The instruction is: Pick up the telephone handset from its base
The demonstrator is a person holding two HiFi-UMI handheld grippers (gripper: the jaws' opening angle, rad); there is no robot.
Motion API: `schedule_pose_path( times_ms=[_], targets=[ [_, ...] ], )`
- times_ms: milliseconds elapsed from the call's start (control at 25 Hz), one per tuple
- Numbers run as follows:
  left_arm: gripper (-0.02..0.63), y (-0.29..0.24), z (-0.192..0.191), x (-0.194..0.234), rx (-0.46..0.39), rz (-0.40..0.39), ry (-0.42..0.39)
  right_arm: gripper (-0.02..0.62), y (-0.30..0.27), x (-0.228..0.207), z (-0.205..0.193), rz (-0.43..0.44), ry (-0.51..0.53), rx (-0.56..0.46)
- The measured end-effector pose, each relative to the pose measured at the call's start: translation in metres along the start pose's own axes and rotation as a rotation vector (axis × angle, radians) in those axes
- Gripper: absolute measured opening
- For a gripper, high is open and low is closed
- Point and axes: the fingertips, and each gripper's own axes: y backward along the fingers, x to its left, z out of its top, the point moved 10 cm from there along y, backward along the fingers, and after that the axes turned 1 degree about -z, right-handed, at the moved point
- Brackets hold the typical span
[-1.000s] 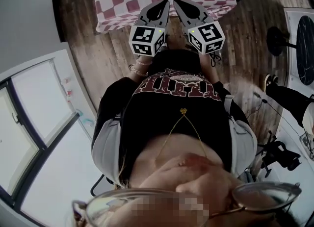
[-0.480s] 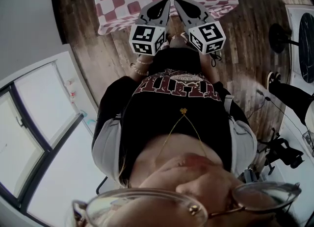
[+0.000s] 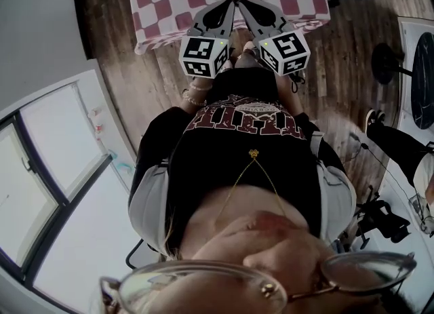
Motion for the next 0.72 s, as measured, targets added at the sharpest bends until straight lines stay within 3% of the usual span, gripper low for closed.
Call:
schedule_pose_path(
  times_ms=[720],
  targets=[
    [0.0,-0.066,0.027,0.019,0.01,0.101,0.016,0.02,-0.043,-0.076,0.024,0.087,0.003,0.023]
  ],
)
